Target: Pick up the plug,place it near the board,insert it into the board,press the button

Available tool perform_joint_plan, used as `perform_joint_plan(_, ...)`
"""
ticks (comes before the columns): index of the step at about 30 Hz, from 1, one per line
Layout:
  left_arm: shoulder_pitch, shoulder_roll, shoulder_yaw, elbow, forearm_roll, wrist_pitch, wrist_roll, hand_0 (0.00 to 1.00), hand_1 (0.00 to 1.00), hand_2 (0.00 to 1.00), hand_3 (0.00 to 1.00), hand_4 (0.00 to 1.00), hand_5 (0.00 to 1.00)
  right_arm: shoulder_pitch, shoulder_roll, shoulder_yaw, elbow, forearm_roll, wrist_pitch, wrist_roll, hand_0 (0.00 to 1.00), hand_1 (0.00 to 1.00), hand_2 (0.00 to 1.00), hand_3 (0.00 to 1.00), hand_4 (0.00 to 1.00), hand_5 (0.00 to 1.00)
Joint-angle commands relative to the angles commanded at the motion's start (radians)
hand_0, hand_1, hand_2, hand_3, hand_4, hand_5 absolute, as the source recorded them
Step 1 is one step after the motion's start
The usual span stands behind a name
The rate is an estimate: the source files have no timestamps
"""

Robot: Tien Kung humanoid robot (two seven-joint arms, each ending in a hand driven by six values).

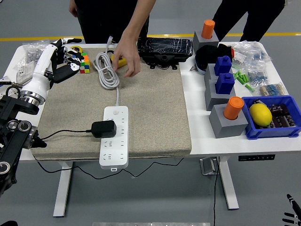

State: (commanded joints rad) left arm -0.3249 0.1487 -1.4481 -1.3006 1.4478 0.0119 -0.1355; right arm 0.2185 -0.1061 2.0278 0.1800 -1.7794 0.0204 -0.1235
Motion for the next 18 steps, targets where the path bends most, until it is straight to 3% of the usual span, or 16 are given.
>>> perform_joint_plan(1,0.006,-0.001,-0.007,-0.005,-0.019,-0.011,-0.006,0.465,0.704,0.694,0.777,0.642,0.103,0.0,0.002,0.0,0.0,-0.002,0.001,0.001,0.854,0.752,0.704,0.763,0.998,0.998)
perform_joint_plan(2,0.012,-0.001,-0.01,-0.01,-0.033,-0.019,-0.01,0.738,0.841,0.836,0.852,0.909,0.34,0.0,0.004,0.0,0.0,-0.003,0.001,0.001,0.854,0.752,0.704,0.763,0.998,0.998)
perform_joint_plan(7,0.055,-0.005,-0.029,-0.042,-0.082,-0.047,-0.015,0.738,0.841,0.836,0.852,0.909,0.34,0.002,0.014,0.009,0.0,-0.017,0.004,0.003,0.854,0.752,0.704,0.763,0.998,0.998)
perform_joint_plan(8,0.07,-0.009,-0.035,-0.05,-0.091,-0.047,-0.014,0.91,0.964,0.945,0.935,0.998,0.778,0.002,0.017,0.007,0.0,-0.016,0.005,0.004,0.855,0.752,0.705,0.763,0.998,0.998)
perform_joint_plan(13,0.117,-0.018,-0.05,-0.067,-0.127,-0.059,-0.016,0.91,0.964,0.945,0.935,0.998,0.778,-0.003,0.027,0.01,0.0,-0.023,0.008,0.007,0.855,0.752,0.705,0.763,0.998,0.998)
perform_joint_plan(14,0.124,-0.021,-0.053,-0.072,-0.133,-0.061,-0.016,0.968,0.998,0.972,0.967,0.998,0.998,-0.005,0.028,0.011,0.0,-0.026,0.008,0.007,0.855,0.752,0.705,0.763,0.998,0.998)
perform_joint_plan(18,0.149,-0.04,-0.07,-0.097,-0.141,-0.07,-0.016,0.968,0.998,0.972,0.967,0.998,0.998,-0.016,0.032,0.023,0.0,-0.038,0.008,0.008,0.855,0.752,0.705,0.763,0.998,0.998)
